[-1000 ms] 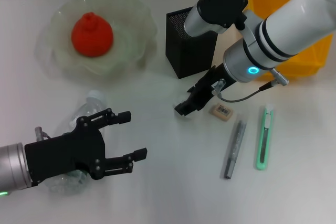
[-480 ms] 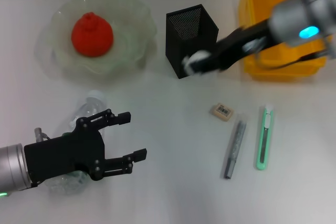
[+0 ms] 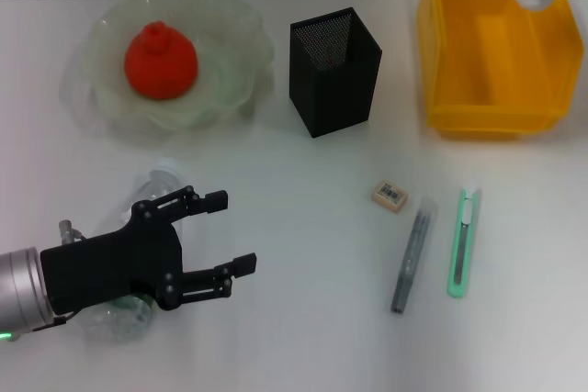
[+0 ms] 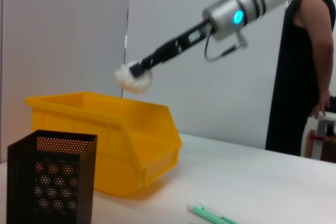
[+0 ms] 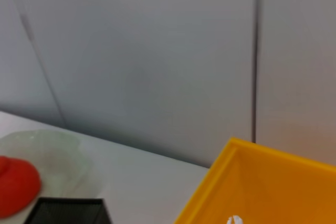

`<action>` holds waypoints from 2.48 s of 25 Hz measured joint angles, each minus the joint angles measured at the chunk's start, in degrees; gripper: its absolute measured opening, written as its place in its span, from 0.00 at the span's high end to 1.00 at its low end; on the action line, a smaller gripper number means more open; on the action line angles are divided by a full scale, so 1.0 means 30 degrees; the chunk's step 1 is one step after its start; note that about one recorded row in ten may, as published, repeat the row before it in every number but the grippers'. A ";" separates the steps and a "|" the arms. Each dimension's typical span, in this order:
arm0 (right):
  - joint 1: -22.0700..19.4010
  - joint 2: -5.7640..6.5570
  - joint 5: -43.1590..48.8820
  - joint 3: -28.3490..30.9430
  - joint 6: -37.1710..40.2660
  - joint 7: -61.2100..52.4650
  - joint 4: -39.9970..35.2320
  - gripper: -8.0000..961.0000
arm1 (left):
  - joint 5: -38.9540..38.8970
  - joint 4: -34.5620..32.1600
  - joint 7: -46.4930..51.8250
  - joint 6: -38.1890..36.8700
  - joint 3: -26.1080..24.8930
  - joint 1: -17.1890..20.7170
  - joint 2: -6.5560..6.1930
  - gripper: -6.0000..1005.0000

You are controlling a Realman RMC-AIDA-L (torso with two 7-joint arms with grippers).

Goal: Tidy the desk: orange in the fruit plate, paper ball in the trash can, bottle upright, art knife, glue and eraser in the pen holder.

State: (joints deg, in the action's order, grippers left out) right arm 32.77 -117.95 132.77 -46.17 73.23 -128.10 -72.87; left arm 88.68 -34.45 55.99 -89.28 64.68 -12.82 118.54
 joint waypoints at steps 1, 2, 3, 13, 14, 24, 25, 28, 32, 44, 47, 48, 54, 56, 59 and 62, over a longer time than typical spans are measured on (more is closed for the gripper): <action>0.0131 0.0116 -0.0322 0.0067 -0.0733 0.0603 0.1055 0.53 | -0.0027 -0.0059 0.0244 0.0000 -0.0024 -0.0035 0.0005 0.16; 0.0566 0.0244 -0.0851 -0.0001 -0.2263 0.1696 0.3273 0.53 | -0.0086 -0.0303 0.1016 -0.0001 -0.0165 -0.0113 0.0007 0.16; 0.0566 0.0244 -0.0851 -0.0001 -0.2263 0.1696 0.3273 0.52 | -0.0086 -0.0303 0.1016 -0.0001 -0.0165 -0.0113 0.0007 0.16; 0.0047 -0.0418 -0.2601 -0.0264 -0.3687 0.3723 0.4587 0.33 | 0.0032 -0.7244 0.8638 0.2218 0.0813 0.1260 0.0090 0.16; -0.0699 -0.0427 -0.4595 -0.0351 -0.2920 0.4843 0.4336 0.31 | 0.0142 -0.8324 0.9505 0.2826 0.1388 0.1539 0.0079 0.16; -0.4550 -0.0493 -1.2201 -0.0331 0.4242 1.4625 0.6539 0.17 | 0.6551 -1.8066 2.2808 0.8068 0.6033 0.3942 0.0053 0.16; -0.4822 -0.0500 -1.2462 -0.0336 0.4989 1.5802 0.7269 0.17 | 0.6551 -1.8066 2.2808 0.8068 0.6033 0.3942 0.0053 0.16; -0.5266 -0.0474 -1.2579 -0.0333 0.6054 1.9202 0.9732 0.17 | 1.2002 -2.0313 2.9888 0.8621 0.8131 0.3740 0.0079 0.16; -0.5402 -0.0429 -1.2098 -0.0326 0.6425 2.2962 1.2672 0.17 | 1.5587 -2.0559 3.3189 0.9312 0.9497 0.3188 0.0115 0.16; -0.5243 -0.0448 -1.1784 -0.0780 0.6545 2.5230 1.5148 0.17 | 1.9682 -1.7880 3.6266 1.0008 0.9978 0.0825 0.0206 0.19; -0.5171 -0.0455 -1.1784 -0.0784 0.6548 2.5190 1.5168 0.17 | 1.9686 -1.7015 3.6266 1.0024 1.0016 0.0250 0.0201 0.20; -0.5171 -0.0455 -1.1784 -0.0784 0.6548 2.5190 1.5168 0.17 | 1.9686 -1.7015 3.6266 1.0024 1.0016 0.0250 0.0201 0.20; -0.5122 -0.0448 -1.1784 -0.0781 0.6556 2.5044 1.5190 0.17 | 1.9900 -1.5593 3.6284 0.9889 0.9891 -0.0542 0.0226 0.22; -0.5122 -0.0444 -1.1784 -0.0781 0.6569 2.5017 1.5194 0.17 | 2.0157 -1.5266 3.6304 0.9872 0.9919 -0.0751 0.0224 0.25; -0.5142 -0.0439 -1.1784 -0.0781 0.6662 2.4915 1.5168 0.17 | 2.0385 -1.5037 3.6308 0.9516 0.9930 -0.1052 0.0203 0.32; -0.5191 -0.0437 -1.1784 -0.0781 0.6703 2.4763 1.5089 0.17 | 2.0743 -1.4963 3.6298 0.9132 0.9965 -0.1278 0.0175 0.38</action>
State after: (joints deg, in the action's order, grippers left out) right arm 17.20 -119.26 97.42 -48.51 93.34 -53.81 -27.60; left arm 150.91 -79.34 164.89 -61.88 94.57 -16.65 119.07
